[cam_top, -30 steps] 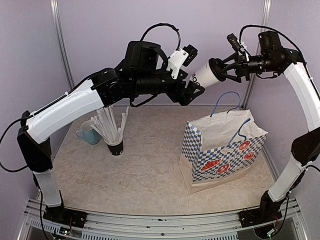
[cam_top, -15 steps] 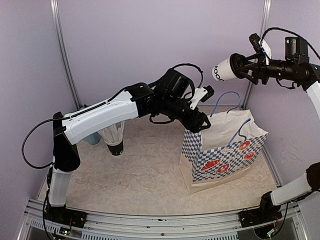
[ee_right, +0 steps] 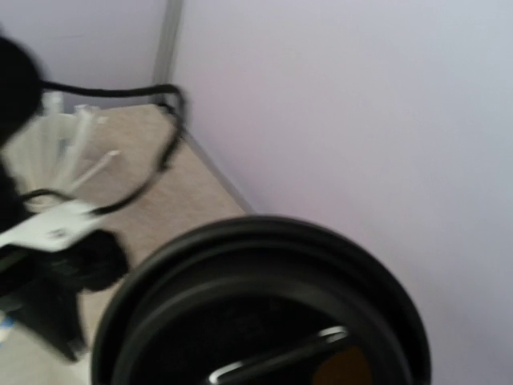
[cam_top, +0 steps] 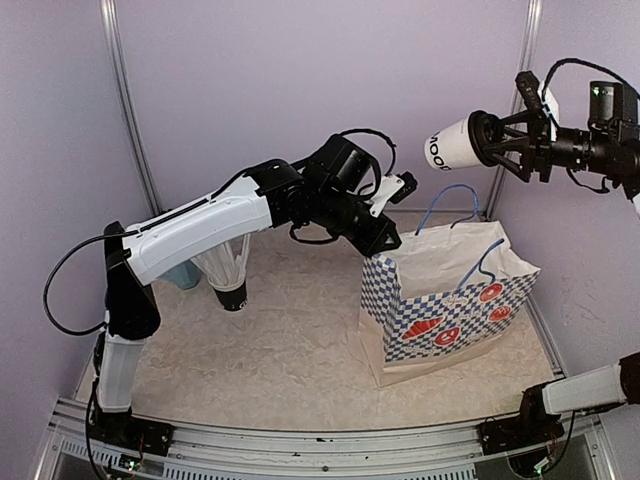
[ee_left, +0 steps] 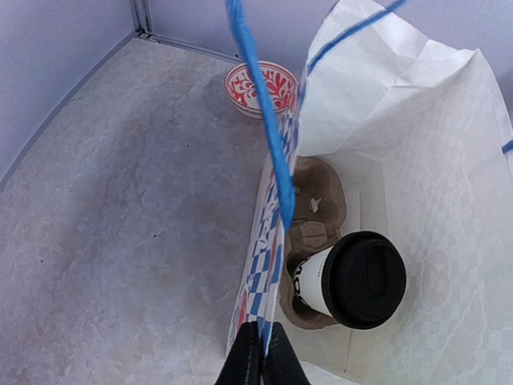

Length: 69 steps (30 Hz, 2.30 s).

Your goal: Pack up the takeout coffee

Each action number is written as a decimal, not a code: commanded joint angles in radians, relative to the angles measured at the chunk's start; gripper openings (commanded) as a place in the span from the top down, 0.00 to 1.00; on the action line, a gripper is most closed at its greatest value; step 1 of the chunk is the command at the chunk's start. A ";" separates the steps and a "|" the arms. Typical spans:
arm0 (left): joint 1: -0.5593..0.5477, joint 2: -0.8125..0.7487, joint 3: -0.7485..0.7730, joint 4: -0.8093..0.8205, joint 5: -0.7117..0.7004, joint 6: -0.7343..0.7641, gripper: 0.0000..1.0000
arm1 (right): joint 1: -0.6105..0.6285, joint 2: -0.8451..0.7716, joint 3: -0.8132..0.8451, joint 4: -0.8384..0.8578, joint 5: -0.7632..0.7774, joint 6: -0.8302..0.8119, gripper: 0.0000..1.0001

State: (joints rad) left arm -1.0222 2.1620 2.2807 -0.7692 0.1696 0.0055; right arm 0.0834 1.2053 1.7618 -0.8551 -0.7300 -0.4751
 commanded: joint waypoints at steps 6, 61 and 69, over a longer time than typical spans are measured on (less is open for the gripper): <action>0.074 -0.100 -0.058 -0.146 -0.001 0.069 1.00 | -0.007 -0.042 0.037 -0.210 -0.072 -0.150 0.43; 0.021 -0.211 -0.142 0.022 -0.219 0.402 1.00 | 0.460 0.247 -0.030 -0.460 0.477 -0.428 0.50; -0.014 -0.231 -0.121 -0.032 -0.242 0.375 0.63 | 0.541 0.214 -0.073 -0.477 0.510 -0.393 0.51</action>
State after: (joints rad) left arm -1.0119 1.9858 2.1395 -0.7937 -0.0540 0.3943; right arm 0.5819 1.4559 1.7245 -1.3006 -0.2462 -0.8852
